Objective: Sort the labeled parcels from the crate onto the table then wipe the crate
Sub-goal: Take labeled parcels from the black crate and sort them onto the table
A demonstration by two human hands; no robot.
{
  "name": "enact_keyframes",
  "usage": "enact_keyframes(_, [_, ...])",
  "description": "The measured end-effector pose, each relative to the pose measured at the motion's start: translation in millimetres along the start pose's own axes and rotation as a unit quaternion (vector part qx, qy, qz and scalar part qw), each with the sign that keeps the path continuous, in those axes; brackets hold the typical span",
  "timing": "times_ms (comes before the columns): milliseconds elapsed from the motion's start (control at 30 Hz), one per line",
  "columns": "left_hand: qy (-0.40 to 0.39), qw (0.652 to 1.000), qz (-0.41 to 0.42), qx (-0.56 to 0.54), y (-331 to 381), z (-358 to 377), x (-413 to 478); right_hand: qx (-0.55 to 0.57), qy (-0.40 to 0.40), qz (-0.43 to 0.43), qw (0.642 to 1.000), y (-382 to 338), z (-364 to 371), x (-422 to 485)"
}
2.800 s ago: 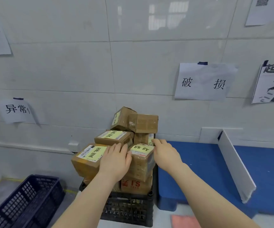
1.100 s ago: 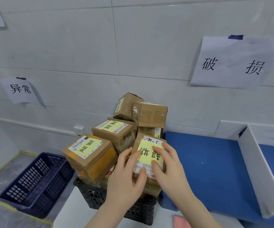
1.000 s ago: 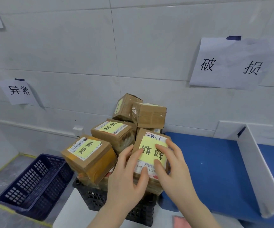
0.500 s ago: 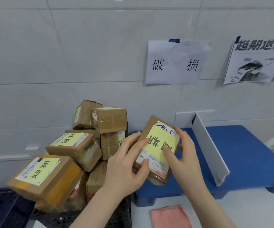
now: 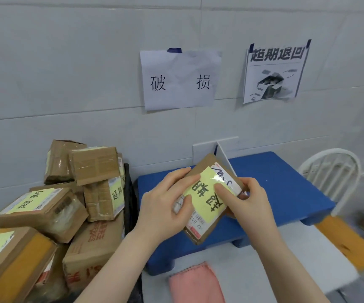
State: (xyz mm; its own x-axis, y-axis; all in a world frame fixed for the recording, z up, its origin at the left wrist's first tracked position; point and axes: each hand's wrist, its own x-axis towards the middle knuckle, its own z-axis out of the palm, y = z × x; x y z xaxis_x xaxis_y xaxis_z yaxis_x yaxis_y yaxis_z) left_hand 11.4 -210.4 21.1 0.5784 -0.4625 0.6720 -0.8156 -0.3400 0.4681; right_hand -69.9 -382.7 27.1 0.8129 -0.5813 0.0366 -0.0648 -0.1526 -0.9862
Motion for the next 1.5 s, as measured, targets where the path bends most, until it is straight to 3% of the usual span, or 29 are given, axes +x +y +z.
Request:
enact_keyframes(267, [-0.036, 0.997, 0.061, -0.006, 56, 62, 60, 0.090, -0.074, 0.034, 0.993, 0, -105, 37])
enact_keyframes(400, [-0.035, 0.997, 0.033, -0.061, 83, 105, 87, 0.091, -0.113, 0.037, 0.989, 7, -155, 60])
enact_keyframes(600, [0.000, 0.997, 0.001, -0.079, 114, 153, 118, 0.129, -0.083, 0.050, 0.987, 19, -201, 88])
enact_keyframes(833, [0.119, 0.977, -0.153, -0.092, 140, 187, 108, 0.210, 0.026, 0.072, 0.975, 19, -196, 104])
enact_keyframes(933, [0.125, 0.968, -0.181, -0.117, 150, 201, 88, 0.273, 0.047, 0.080, 0.958, 18, -178, 101])
enact_keyframes(1167, [0.173, 0.953, -0.195, -0.152, 130, 192, 102, 0.110, 0.022, -0.038, 0.993, 14, -159, 97])
enact_keyframes(1400, [0.160, 0.948, -0.177, -0.210, 112, 181, 120, 0.131, 0.079, -0.122, 0.981, 4, -152, 112])
enact_keyframes(1500, [0.151, 0.948, -0.173, -0.221, 103, 179, 124, 0.093, 0.067, -0.159, 0.981, 4, -156, 123])
